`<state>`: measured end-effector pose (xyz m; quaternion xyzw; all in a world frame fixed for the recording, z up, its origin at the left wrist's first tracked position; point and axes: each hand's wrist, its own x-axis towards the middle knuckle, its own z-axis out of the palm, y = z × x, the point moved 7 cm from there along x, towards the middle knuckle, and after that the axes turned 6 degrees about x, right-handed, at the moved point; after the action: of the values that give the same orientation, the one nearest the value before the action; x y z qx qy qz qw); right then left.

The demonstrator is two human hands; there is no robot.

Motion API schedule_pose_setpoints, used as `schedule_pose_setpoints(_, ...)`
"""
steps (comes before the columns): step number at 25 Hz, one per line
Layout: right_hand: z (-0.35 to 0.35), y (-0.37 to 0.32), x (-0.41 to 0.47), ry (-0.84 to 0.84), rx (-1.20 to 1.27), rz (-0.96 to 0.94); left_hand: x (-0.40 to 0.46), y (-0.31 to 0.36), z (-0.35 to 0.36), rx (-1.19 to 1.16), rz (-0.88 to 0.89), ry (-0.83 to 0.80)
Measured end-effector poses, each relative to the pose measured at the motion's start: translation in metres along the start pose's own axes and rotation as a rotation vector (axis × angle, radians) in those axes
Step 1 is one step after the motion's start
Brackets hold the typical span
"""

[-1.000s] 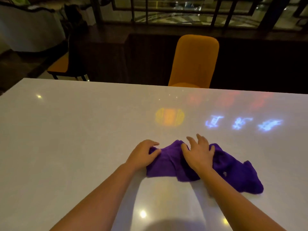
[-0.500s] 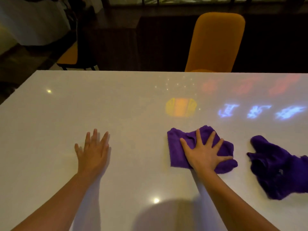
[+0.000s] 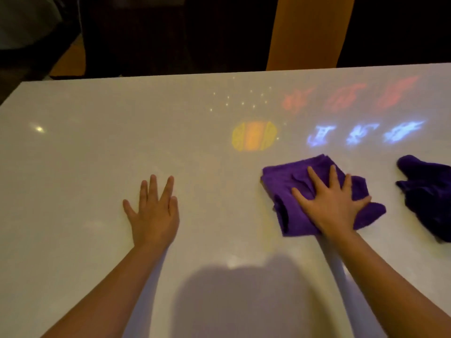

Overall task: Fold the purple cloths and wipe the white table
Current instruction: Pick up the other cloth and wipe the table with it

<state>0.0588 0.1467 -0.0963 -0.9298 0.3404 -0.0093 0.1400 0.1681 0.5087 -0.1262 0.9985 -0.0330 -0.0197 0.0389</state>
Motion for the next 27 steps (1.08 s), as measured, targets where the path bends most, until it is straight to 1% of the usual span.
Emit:
schedule_pose_setpoints(1,0.006,-0.024,0.017,-0.005,0.031,0.042,0.000,0.000,0.001,-0.001,0.003,0.004)
schedule_pose_setpoints(2,0.015,-0.063,0.024,-0.029,0.048,0.009,0.000,-0.001,0.002,0.002,0.004,0.011)
schedule_pose_setpoints(4,0.042,-0.139,0.004,-0.083,0.056,-0.190,0.002,-0.003,0.003,0.017,0.007,0.030)
schedule_pose_setpoints(5,0.053,-0.160,-0.024,-0.097,0.057,-0.304,0.002,-0.003,0.003,0.019,0.011,0.027)
schedule_pose_setpoints(6,0.058,-0.164,-0.055,-0.087,0.037,-0.404,0.002,-0.002,0.001,0.017,0.014,0.020)
schedule_pose_setpoints(7,0.059,-0.148,-0.080,-0.060,0.022,-0.468,0.001,-0.001,0.000,0.014,0.011,0.015)
schedule_pose_setpoints(8,0.054,-0.119,-0.096,-0.023,-0.002,-0.465,0.002,-0.001,-0.003,0.009,0.010,0.018)
schedule_pose_setpoints(10,0.034,-0.069,-0.087,0.055,-0.062,-0.361,0.002,0.000,-0.004,-0.012,0.000,0.009)
schedule_pose_setpoints(11,0.027,-0.054,-0.064,0.043,-0.072,-0.239,0.001,0.000,-0.003,-0.022,-0.002,0.006)
schedule_pose_setpoints(12,0.023,-0.055,-0.040,0.030,-0.030,-0.095,0.000,0.000,-0.002,-0.024,0.002,0.007)
schedule_pose_setpoints(13,0.026,-0.074,-0.019,0.016,0.016,-0.006,0.000,0.001,-0.001,-0.022,0.004,0.012)
schedule_pose_setpoints(14,0.034,-0.107,-0.011,-0.013,0.026,-0.008,0.000,0.000,-0.001,-0.016,0.005,0.018)
schedule_pose_setpoints(16,0.052,-0.166,-0.033,-0.003,0.063,-0.194,0.003,0.000,-0.001,-0.002,0.008,0.031)
schedule_pose_setpoints(17,0.059,-0.174,-0.056,-0.003,0.070,-0.303,0.002,0.000,0.000,0.009,0.013,0.015)
schedule_pose_setpoints(18,0.062,-0.167,-0.076,0.026,0.048,-0.380,0.002,0.001,0.002,0.011,0.016,0.005)
schedule_pose_setpoints(19,0.060,-0.145,-0.089,0.064,0.020,-0.372,0.002,0.000,0.002,0.010,0.013,0.007)
schedule_pose_setpoints(20,0.052,-0.124,-0.088,0.087,0.017,-0.297,0.003,0.000,0.000,0.025,0.003,0.006)
schedule_pose_setpoints(21,0.045,-0.107,-0.079,0.066,0.009,-0.211,0.003,-0.001,0.000,0.037,-0.008,-0.003)
schedule_pose_setpoints(23,0.037,-0.097,-0.054,-0.060,0.001,-0.084,0.001,0.001,0.000,0.046,-0.009,-0.030)
schedule_pose_setpoints(25,0.032,-0.107,-0.041,-0.161,0.046,-0.072,0.001,-0.001,-0.002,-0.011,-0.038,-0.052)
schedule_pose_setpoints(27,0.015,-0.105,-0.042,-0.131,0.093,-0.148,0.003,0.005,-0.017,-0.118,-0.033,-0.047)
